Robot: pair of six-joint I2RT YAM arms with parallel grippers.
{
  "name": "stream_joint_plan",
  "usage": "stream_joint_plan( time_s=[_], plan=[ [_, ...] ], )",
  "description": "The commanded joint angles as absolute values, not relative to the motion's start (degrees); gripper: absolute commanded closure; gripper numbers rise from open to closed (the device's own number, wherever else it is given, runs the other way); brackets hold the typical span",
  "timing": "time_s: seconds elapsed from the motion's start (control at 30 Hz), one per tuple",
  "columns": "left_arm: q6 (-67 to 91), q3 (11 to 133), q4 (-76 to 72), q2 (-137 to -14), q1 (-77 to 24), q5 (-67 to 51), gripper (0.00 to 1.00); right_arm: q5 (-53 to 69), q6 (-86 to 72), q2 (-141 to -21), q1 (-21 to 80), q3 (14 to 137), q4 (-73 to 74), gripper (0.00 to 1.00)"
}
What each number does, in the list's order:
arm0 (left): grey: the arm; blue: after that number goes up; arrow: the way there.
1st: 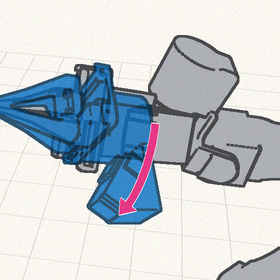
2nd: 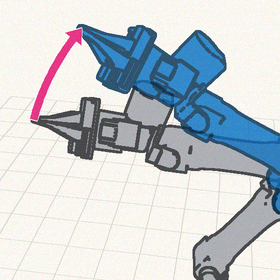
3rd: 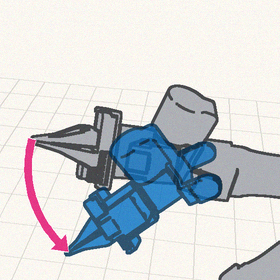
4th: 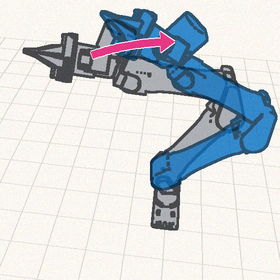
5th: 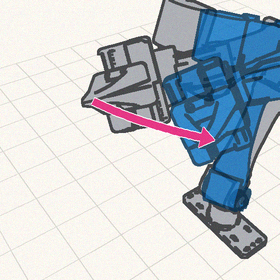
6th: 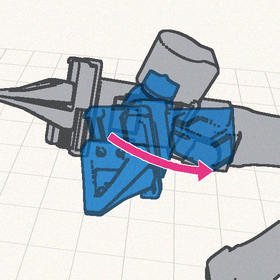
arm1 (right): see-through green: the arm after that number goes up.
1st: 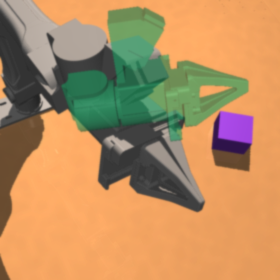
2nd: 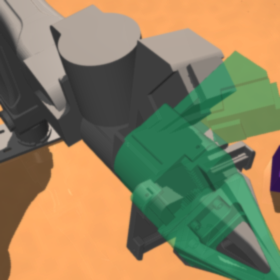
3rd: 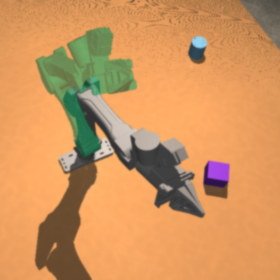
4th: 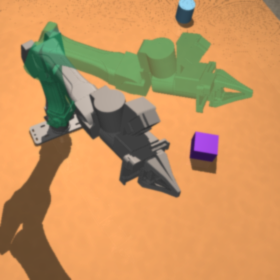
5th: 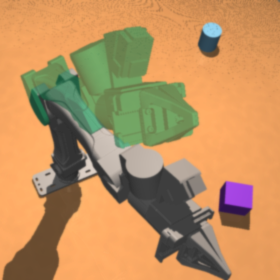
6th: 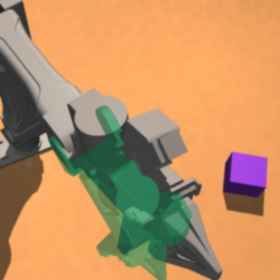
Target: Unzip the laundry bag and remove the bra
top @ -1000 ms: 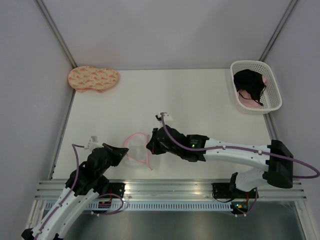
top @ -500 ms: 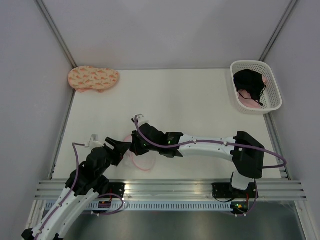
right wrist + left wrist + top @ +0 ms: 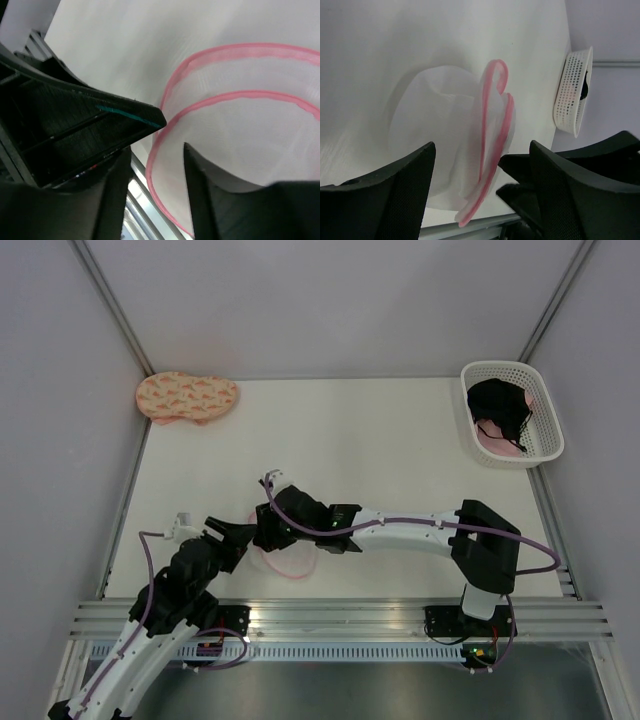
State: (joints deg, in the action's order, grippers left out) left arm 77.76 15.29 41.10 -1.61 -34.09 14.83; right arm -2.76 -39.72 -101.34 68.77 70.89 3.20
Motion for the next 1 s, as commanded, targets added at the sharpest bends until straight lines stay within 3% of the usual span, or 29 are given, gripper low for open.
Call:
stream_joint_plan(
  time_s=[0.0,0.03,0.07,0.17,0.37,0.53,0.67,0.8,0.97],
  plan=[
    [78.3,14.9,43.1,-1.3,-34.3,14.6,0.21,1.6,-37.1,-100.3,68.6,69.2,-7.5,0.45],
    [78.2,15.1,43.0,-1.2,-34.3,14.7,0.21,2.5,-37.4,-99.8,68.6,68.0,-8.4,0.40],
    [77.8,15.3,43.0,-1.2,-34.3,15.0,0.21,3.5,-38.1,-99.6,68.0,67.2,-11.4,0.27],
    [77.1,15.5,42.6,-1.0,-34.3,14.8,0.22,6.8,-40.4,-97.9,66.6,63.4,-18.0,0.19],
    [70.4,14.5,35.3,-2.0,-34.3,10.5,0.23,9.1,-41.1,-89.6,64.4,57.2,-27.6,0.15],
    [63.5,13.7,29.4,-6.3,-34.3,9.1,0.23,9.7,-39.9,-78.8,62.1,54.6,-26.6,0.14],
    [58.5,14.8,24.9,-15.4,-34.3,7.3,0.23,6.2,-36.9,-71.9,61.5,54.9,-16.3,0.15],
    [54.1,21.0,27.9,-34.5,-34.4,9.8,0.22,2.6,-35.1,-64.7,61.4,52.7,-10.8,0.15],
    [50.5,22.8,25.8,-39.8,-34.5,14.0,0.20,0.4,-35.0,-59.3,61.3,49.2,-7.5,0.16]
  ],
)
